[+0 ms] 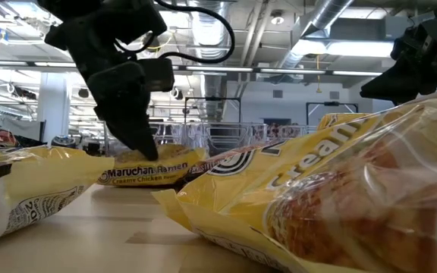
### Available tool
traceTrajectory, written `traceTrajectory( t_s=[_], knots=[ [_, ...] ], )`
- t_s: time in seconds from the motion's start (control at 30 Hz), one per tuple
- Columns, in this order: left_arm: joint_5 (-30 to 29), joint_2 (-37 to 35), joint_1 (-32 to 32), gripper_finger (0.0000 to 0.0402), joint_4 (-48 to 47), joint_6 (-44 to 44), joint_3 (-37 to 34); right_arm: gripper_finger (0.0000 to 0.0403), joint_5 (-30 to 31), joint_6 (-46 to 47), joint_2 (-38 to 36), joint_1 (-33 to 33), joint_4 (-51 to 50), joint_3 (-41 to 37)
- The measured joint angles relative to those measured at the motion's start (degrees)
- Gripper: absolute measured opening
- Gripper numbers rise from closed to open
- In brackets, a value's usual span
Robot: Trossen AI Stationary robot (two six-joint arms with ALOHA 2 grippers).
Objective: Sort Maruchan noodles
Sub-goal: Put the yellow noodle pack in the left transparent bin
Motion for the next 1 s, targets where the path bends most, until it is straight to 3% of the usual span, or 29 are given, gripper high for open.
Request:
traceTrajectory(
  t_s=[0.13,0.27,0.7,1.0],
  knots=[
    [-1.6,0.5,-0.7,0.0254,0.1,-1.0,0.1,0.0082,0.0,0.0,0.0,0.0,0.0,0.0],
    [-2.7,0.5,-1.5,0.0219,0.0,-1.5,-0.1,0.0082,0.0,0.0,0.0,0.0,0.0,0.0],
    [0.8,0.4,-2.7,0.0018,1.4,-2.0,-0.3,0.0082,0.1,0.0,0.0,0.0,0.0,0.0],
    [3.3,-2.9,-2.8,0.0,1.4,-1.5,1.7,0.0082,0.1,0.0,0.0,0.0,-0.3,0.0]
  ],
)
